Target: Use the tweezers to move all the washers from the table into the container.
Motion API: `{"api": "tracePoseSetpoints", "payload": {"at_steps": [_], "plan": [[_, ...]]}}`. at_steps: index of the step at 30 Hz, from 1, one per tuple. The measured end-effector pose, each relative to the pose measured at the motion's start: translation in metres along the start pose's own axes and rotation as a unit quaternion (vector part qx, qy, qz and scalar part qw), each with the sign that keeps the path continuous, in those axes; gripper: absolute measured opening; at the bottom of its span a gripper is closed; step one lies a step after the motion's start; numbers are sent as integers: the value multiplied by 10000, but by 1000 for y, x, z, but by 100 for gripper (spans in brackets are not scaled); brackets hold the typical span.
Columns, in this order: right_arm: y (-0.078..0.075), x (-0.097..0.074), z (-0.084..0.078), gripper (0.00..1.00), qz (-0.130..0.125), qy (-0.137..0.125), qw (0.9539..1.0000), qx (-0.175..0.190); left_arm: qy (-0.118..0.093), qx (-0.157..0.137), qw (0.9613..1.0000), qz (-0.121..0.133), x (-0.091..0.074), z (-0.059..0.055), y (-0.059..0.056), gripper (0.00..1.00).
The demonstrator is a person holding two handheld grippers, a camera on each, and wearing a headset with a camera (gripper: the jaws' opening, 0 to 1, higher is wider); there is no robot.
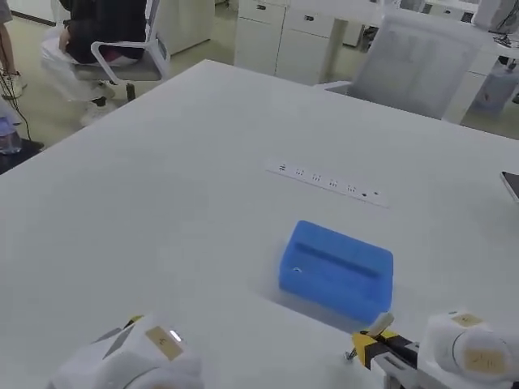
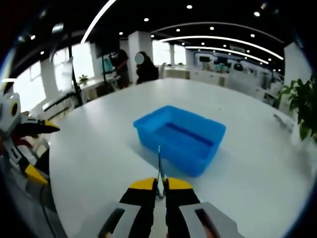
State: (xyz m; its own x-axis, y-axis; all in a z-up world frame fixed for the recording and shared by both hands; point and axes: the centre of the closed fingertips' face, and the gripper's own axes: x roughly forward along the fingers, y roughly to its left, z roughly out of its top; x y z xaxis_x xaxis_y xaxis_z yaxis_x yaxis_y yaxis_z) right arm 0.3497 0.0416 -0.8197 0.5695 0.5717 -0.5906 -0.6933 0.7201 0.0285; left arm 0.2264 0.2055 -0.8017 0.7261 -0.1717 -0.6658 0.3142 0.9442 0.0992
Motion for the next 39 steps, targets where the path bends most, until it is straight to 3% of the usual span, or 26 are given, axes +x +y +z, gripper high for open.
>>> {"api": "tracePoseSetpoints", "payload": {"at_steps": [6,13,20,26,33,39], "plan": [[-2,1,1,3,-62,-85,9999,-42,20,20,10000,2,0,-1,0,94],[-1,0,4,2,61,89,9999,81,-12,13,10000,2,0,0,0,93],[0,-7,25,2,150,-120,9998,50,-25,-4,10000,5,0,1,0,93],[-4,-13,53,2,114,-416,9991,-36,-65,-40,10000,5,-1,2,1,93],[-22,-15,86,2,-27,-722,9973,-145,-42,-21,10000,4,-1,2,0,93],[-36,-7,100,2,-122,-803,9966,-144,-28,-12,10000,-4,0,1,0,93]]}}
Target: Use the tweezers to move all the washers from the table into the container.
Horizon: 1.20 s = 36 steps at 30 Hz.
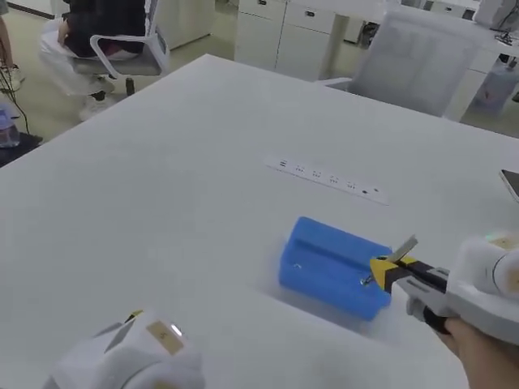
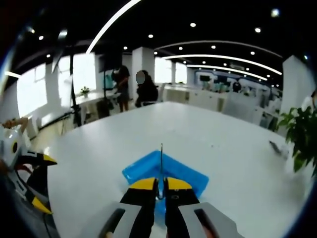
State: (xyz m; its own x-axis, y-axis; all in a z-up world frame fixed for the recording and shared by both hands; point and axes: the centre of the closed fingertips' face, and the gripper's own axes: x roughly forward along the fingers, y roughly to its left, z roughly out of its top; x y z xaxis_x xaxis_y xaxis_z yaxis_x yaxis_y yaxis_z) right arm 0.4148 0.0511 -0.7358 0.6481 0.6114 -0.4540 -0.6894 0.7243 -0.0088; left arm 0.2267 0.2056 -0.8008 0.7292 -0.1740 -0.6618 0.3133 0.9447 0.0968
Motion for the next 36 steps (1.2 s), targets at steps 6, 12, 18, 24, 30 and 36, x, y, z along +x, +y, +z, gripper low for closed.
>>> {"api": "tracePoseSetpoints", "payload": {"at_steps": [6,12,18,24,30,36], "plan": [[-4,21,-10,2,9,178,9998,-27,27,-8,10000,13,0,-1,1,93],[-9,38,-33,2,7,536,9986,13,41,20,10000,7,1,-1,0,93],[-6,45,-42,3,15,737,9973,-58,6,2,10000,-51,0,0,-2,93],[-5,55,-51,3,62,899,9959,-102,-82,136,9998,-120,-3,6,-7,92],[-2,60,-61,3,117,1038,9945,-85,-162,65,9997,-164,-8,13,-6,85],[-6,63,-63,3,116,1117,9936,90,-468,-73,9987,-166,-12,45,2,83]]}}
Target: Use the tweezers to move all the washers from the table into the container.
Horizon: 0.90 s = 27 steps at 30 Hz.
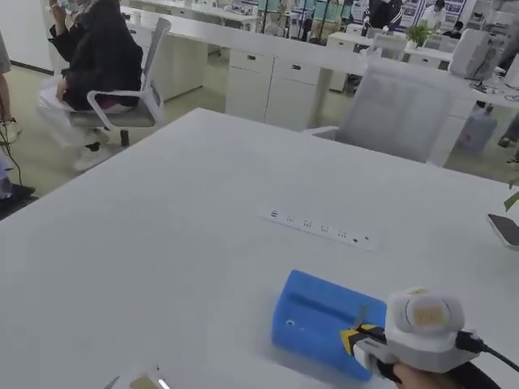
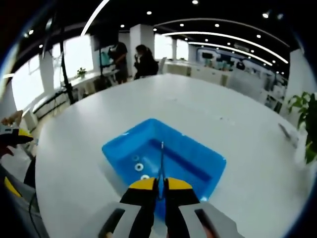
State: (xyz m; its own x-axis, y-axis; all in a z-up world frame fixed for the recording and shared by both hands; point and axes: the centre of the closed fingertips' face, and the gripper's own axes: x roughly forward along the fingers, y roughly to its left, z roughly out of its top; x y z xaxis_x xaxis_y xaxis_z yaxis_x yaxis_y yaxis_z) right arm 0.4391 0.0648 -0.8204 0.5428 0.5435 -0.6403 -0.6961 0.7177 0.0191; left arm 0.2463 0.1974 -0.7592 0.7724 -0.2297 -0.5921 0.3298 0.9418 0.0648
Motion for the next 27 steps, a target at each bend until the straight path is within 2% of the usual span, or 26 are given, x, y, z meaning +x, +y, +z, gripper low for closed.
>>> {"api": "tracePoseSetpoints", "payload": {"at_steps": [2,4,5,7,9,11,14,16,18,19,21,23,24,27], "plan": [[1,2,2,3,-11,30,9998,-200,-98,-13,9999,-64,-1,12,1,80],[2,5,4,3,42,68,9998,-208,-249,-109,9995,-187,-1,26,0,78],[2,5,4,3,55,88,9997,-207,-282,-123,9993,-226,-1,29,0,76],[6,5,5,4,142,193,9994,-240,-366,-148,9982,-452,-1,45,-2,69],[10,3,5,4,284,335,9984,-349,-455,-96,9974,-550,-2,57,-2,65],[7,-1,15,4,132,117,9983,-563,-527,3,9964,-657,-4,72,-2,61],[11,-18,29,4,148,-114,9990,-410,-689,45,9941,-842,-4,90,-3,50],[13,-32,40,3,121,-308,9980,-534,-751,66,9919,-1022,-3,100,-5,43],[15,-45,46,3,164,-411,9966,-690,-805,254,9899,-1140,-3,111,-7,39],[17,-53,49,3,218,-423,9958,-781,-834,437,9883,-1202,-2,119,-8,35],[24,-68,54,3,310,-457,9916,-1169,-880,686,9843,-1370,0,129,-11,27],[36,-83,53,3,542,-336,9874,-1449,-867,785,9803,-1592,1,136,-17,22],[40,-89,54,3,592,-328,9849,-1591,-834,874,9770,-1760,1,139,-21,18],[54,-107,51,3,861,-202,9736,-2106,-796,1191,9683,-2048,2,147,-32,15]]}}
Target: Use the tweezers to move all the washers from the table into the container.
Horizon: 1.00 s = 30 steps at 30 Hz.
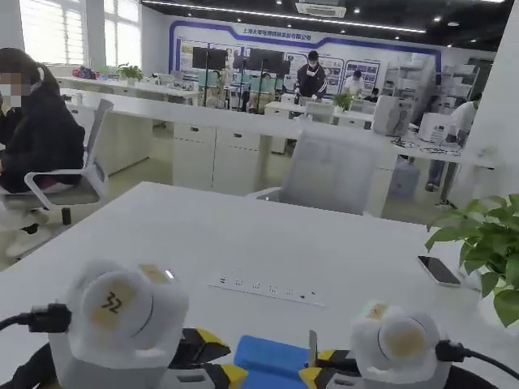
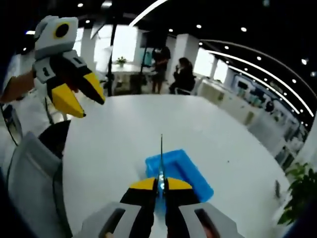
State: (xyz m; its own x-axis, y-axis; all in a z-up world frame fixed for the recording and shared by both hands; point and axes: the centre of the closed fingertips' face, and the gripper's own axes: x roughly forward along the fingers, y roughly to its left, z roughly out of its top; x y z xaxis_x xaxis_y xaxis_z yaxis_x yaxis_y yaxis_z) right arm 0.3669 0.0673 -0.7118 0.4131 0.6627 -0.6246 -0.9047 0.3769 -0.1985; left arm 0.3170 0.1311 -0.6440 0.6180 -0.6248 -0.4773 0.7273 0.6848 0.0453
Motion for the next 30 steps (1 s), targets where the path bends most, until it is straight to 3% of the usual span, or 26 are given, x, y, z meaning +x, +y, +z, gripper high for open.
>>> {"api": "tracePoseSetpoints", "payload": {"at_steps": [1,3,5,6,9,10,11,13,15,19,24,25,27,28,30], "plan": [[11,-6,-2,3,223,137,9995,-160,50,125,9998,-127,3,3,-3,15],[21,-12,-1,2,372,164,9987,-310,27,369,9992,-122,7,7,-4,14],[32,-17,-9,2,569,353,9971,-358,242,702,9970,-235,12,2,-9,11],[35,-18,-12,2,596,381,9968,-362,311,959,9943,-346,14,1,-14,11],[55,-21,-31,2,994,728,9911,-497,467,1328,9875,-704,19,-5,-30,12],[60,-21,-35,2,1103,815,9890,-547,526,1511,9835,-848,22,-8,-37,12],[68,-22,-43,3,1237,967,9861,-547,578,1574,9816,-916,24,-11,-42,13],[73,-21,-49,3,1275,1084,9835,-690,701,1658,9770,-1144,30,-17,-56,15],[82,-22,-58,3,1427,1351,9764,-890,837,1744,9714,-1373,35,-23,-70,18],[96,-19,-64,2,1586,1506,9693,-1123,956,2018,9619,-1578,48,-32,-89,19],[109,-13,-76,3,1813,1690,9604,-1270,1188,2097,9531,-1833,58,-52,-100,6],[109,-11,-78,3,1810,1732,9596,-1281,1296,2113,9476,-2016,57,-58,-105,2],[109,-9,-84,3,1817,1827,9558,-1419,1343,2083,9486,-1966,62,-66,-106,0],[106,-7,-87,3,1761,1847,9537,-1592,1391,2291,9428,-1984,62,-73,-104,0],[107,-1,-90,3,1778,1856,9534,-1582,1414,2306,9428,-1950,64,-79,-102,0]]}}
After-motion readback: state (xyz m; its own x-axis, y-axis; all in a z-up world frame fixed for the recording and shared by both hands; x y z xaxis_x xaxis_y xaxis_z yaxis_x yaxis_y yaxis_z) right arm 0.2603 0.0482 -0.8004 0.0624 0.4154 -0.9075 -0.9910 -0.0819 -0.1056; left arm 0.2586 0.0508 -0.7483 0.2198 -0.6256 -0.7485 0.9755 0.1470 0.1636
